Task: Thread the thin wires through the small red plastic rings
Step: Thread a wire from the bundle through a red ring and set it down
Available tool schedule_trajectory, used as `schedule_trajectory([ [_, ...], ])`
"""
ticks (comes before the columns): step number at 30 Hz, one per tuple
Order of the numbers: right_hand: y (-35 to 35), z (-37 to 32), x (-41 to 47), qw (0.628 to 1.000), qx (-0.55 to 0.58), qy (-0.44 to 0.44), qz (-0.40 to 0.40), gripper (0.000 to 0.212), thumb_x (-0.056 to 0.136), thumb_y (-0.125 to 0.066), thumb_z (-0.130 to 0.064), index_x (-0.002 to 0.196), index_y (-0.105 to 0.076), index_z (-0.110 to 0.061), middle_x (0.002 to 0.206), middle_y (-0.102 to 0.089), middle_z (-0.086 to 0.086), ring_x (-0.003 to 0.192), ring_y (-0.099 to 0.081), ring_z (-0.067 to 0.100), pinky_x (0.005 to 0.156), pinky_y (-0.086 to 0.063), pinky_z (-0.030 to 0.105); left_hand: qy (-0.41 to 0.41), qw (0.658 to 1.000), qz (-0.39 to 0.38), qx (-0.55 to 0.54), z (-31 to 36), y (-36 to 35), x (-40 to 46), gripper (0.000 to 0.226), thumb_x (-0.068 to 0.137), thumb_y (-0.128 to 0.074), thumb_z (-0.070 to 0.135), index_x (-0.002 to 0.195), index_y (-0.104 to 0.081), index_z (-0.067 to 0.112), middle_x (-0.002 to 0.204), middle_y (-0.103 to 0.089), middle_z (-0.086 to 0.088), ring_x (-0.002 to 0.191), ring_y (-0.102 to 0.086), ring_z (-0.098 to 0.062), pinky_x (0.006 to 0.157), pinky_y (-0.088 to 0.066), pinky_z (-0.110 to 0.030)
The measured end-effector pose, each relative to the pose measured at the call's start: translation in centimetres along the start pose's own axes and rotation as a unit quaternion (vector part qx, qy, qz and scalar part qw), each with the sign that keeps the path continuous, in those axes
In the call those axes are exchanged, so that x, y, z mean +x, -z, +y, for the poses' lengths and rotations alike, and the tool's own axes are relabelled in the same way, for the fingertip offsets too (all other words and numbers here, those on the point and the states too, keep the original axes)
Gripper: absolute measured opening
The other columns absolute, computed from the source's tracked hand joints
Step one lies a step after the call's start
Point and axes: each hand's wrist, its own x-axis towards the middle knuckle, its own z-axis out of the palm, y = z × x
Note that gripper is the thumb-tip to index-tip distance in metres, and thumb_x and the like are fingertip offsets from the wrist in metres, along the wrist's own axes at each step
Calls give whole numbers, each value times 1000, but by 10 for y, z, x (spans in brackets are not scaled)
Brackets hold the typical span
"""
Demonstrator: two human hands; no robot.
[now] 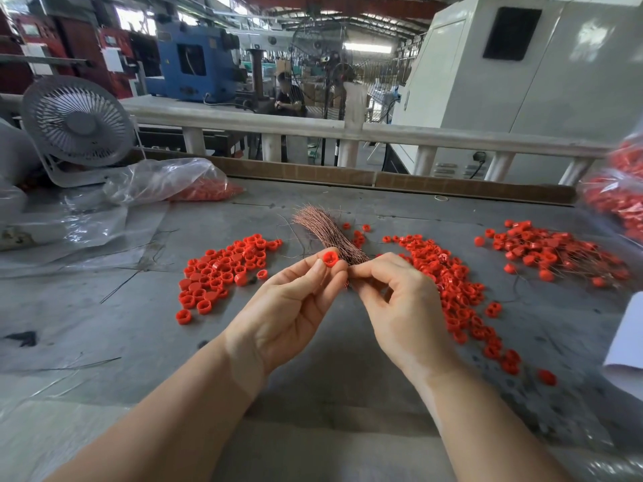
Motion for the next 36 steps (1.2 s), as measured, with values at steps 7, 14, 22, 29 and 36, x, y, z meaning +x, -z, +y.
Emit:
schedule_trajectory([
  [7,0,1,0,999,-6,-11,-31,13,82,-65,0,87,-73,-8,78,-61,-3,71,-54,11,69,-44,21,-13,1000,2,26,0,0,0,23,72,-53,3,67,-75,4,68,-69,-10,64,-69,-12,58,-56,-20],
  [14,0,1,-1,999,-18,-13,-40,14,82,-63,3,86,-73,-7,78,-62,0,72,-55,15,70,-44,24,-26,998,-13,51,-1,5,2,20,71,-56,6,71,-76,8,71,-70,-10,66,-70,-13,63,-57,-22],
  [22,1,-1,-1,998,-17,-24,-52,14,82,-63,2,87,-73,-6,81,-63,-1,74,-55,13,72,-44,22,-37,997,-18,68,-2,7,3,20,71,-56,6,72,-76,9,77,-72,-10,70,-70,-13,63,-57,-22],
  [29,1,0,0,996,-3,-46,-74,15,84,-63,0,91,-74,-8,84,-65,1,76,-56,13,74,-45,25,-38,997,-22,67,-1,10,4,20,72,-56,8,74,-76,9,81,-72,-11,72,-71,-14,64,-57,-23],
  [36,8,6,4,994,-20,-100,-29,17,83,-65,-4,92,-74,-14,87,-67,-4,83,-61,10,81,-45,19,-49,995,-4,88,-3,12,7,16,72,-57,5,83,-68,2,77,-72,-12,68,-70,-15,63,-58,-24],
])
